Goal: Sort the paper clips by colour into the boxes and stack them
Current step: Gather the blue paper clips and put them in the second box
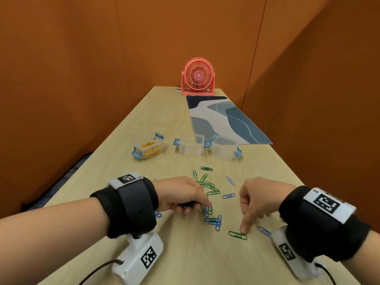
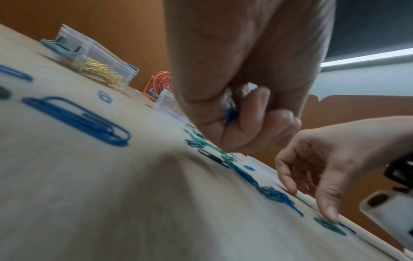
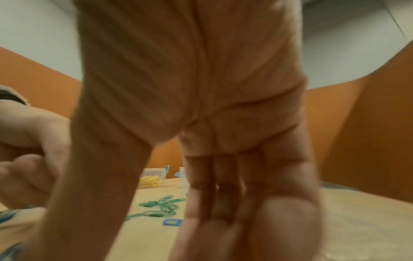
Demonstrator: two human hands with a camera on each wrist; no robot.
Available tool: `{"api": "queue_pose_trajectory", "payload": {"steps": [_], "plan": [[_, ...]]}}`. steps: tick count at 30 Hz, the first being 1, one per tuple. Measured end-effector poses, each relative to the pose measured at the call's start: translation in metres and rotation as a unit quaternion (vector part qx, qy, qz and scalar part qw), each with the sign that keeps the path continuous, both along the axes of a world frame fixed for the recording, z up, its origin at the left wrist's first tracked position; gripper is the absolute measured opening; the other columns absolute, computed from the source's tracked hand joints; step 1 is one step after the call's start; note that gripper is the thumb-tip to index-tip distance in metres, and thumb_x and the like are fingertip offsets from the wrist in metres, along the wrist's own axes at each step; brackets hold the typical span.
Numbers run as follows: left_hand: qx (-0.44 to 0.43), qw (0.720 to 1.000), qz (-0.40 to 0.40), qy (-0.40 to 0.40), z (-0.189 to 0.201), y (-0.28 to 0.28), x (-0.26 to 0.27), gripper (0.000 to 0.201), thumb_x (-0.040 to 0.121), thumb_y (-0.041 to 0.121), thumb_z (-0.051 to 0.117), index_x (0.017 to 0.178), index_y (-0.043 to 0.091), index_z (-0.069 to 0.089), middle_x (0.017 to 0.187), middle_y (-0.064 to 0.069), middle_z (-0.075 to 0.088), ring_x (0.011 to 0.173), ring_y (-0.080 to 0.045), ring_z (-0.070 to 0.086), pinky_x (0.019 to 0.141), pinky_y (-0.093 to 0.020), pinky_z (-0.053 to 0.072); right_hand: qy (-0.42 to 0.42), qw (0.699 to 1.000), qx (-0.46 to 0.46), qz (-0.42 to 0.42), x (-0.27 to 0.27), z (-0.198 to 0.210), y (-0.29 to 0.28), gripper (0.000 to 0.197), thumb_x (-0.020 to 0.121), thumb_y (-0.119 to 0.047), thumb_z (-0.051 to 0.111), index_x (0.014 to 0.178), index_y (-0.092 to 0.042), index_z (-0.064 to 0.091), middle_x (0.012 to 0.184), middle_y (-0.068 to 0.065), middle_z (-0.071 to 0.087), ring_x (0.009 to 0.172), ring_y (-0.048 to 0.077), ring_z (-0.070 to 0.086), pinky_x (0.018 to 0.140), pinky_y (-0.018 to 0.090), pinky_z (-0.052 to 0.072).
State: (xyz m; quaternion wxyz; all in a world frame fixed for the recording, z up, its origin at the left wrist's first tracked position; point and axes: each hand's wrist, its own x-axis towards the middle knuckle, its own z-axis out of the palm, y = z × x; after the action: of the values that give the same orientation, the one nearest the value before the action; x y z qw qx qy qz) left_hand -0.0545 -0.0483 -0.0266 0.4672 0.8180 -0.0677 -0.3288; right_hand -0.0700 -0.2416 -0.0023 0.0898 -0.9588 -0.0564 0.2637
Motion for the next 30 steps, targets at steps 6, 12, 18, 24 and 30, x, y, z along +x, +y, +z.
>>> {"api": "queue_pose_trajectory", "payload": {"steps": [6,12,18,24,30], "plan": [[0.026,0.996,-0.084,0.008,0.001,-0.011,-0.003,0.028,0.092,0.004,0.049,0.069,0.019,0.043,0.055,0.001,0.053,0.036,-0.006,0.037,0.034,-0.013,0.028,0.035,0.992,-0.116,-0.025,-0.004,0.012,-0.008,0.037,0.064,-0.025,0.085,0.090,-0.006,0.066,0.063,0.000,0.058,0.057,0.014,0.053,0.057,0.021,0.045],[0.061,0.996,-0.065,0.010,0.006,-0.014,-0.006,0.037,0.089,-0.001,0.030,0.077,0.015,0.061,0.064,0.001,0.046,0.047,-0.008,0.037,0.036,-0.014,0.029,0.071,0.991,-0.114,-0.009,-0.002,0.008,-0.004,0.031,0.072,-0.010,0.076,0.101,0.001,0.070,0.066,0.002,0.061,0.058,0.015,0.056,0.061,0.022,0.046],[0.178,0.954,-0.140,-0.196,0.005,-0.013,-0.008,0.017,0.090,0.028,0.059,0.094,0.018,0.070,0.081,0.003,0.062,0.066,-0.003,0.049,0.057,-0.010,0.038,0.014,1.000,0.002,0.011,0.000,0.005,0.001,0.005,0.074,-0.016,0.068,0.072,-0.012,0.065,0.066,0.002,0.065,0.055,0.012,0.059,0.056,0.022,0.052],[0.194,0.928,-0.177,-0.265,-0.001,-0.012,-0.007,0.021,0.074,0.025,0.078,0.092,0.013,0.074,0.082,0.003,0.071,0.067,0.000,0.053,0.068,-0.013,0.043,-0.042,0.982,0.179,0.036,0.003,-0.003,0.017,0.012,0.082,-0.006,0.055,0.078,-0.017,0.052,0.061,-0.003,0.059,0.043,0.005,0.054,0.050,0.016,0.046],[0.168,0.957,-0.110,-0.208,0.006,0.000,-0.003,0.011,0.078,0.027,0.073,0.082,0.018,0.073,0.065,0.011,0.060,0.060,-0.001,0.049,0.064,-0.019,0.045,-0.060,0.983,0.129,0.116,0.005,-0.008,0.021,0.022,0.093,-0.015,0.035,0.091,-0.023,0.055,0.076,-0.014,0.047,0.073,0.004,0.044,0.063,0.015,0.033]]}}
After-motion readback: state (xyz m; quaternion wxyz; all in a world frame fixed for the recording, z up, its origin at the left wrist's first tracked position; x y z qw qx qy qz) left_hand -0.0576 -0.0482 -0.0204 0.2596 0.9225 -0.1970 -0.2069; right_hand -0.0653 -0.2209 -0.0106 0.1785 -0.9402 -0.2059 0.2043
